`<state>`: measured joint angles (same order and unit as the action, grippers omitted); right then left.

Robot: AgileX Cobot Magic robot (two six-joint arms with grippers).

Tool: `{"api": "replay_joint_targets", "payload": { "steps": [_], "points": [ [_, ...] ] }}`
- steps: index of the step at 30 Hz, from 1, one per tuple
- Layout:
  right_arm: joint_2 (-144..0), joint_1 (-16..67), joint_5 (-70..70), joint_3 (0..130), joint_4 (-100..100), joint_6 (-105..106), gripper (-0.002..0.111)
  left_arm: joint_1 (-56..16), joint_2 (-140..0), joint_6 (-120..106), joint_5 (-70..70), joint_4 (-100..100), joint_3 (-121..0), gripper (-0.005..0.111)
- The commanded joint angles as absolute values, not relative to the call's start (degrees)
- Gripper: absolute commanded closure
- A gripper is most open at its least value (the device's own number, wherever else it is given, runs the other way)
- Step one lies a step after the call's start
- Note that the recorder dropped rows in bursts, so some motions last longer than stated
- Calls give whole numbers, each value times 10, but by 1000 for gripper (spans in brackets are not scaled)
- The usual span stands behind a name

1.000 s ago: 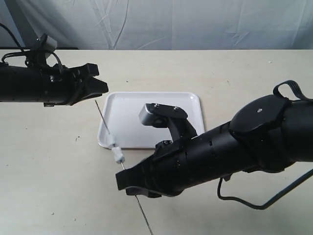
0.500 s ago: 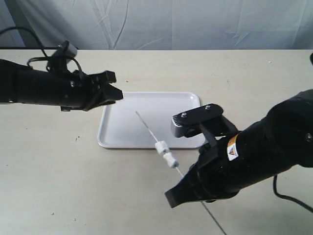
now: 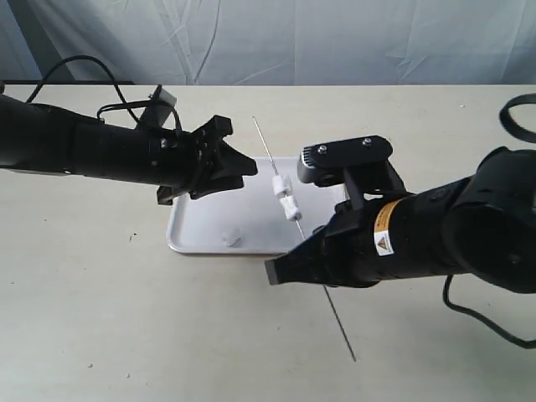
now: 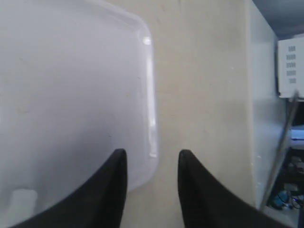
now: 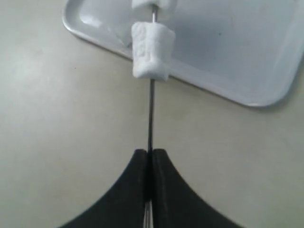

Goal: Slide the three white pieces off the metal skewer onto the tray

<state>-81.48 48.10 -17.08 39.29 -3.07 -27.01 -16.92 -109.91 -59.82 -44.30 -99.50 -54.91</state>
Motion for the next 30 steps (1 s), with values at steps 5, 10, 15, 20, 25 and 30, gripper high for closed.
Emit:
{"api": "replay_joint_targets", "payload": {
  "steps": [5, 10, 15, 20, 25, 30],
  "points": [
    [-844, 375, -73, 392, -44, -350, 109, -156, -1099, -628, -607, -999, -553, 80],
    [-844, 395, -38, 392, -29, -340, 109, -139, -1100, -654, -659, -999, -553, 79],
    [-844, 412, -41, 392, -24, -340, 109, -138, -1100, -662, -629, -999, -553, 79],
    [-845, 424, -43, 392, -24, -340, 109, -138, -1100, -673, -628, -999, -554, 79],
    [-845, 438, -49, 392, -24, -340, 109, -138, -1100, -693, -631, -999, -554, 65],
    [-845, 441, -50, 392, -23, -340, 109, -138, -1100, -694, -632, -999, -554, 62]
  ]
}}
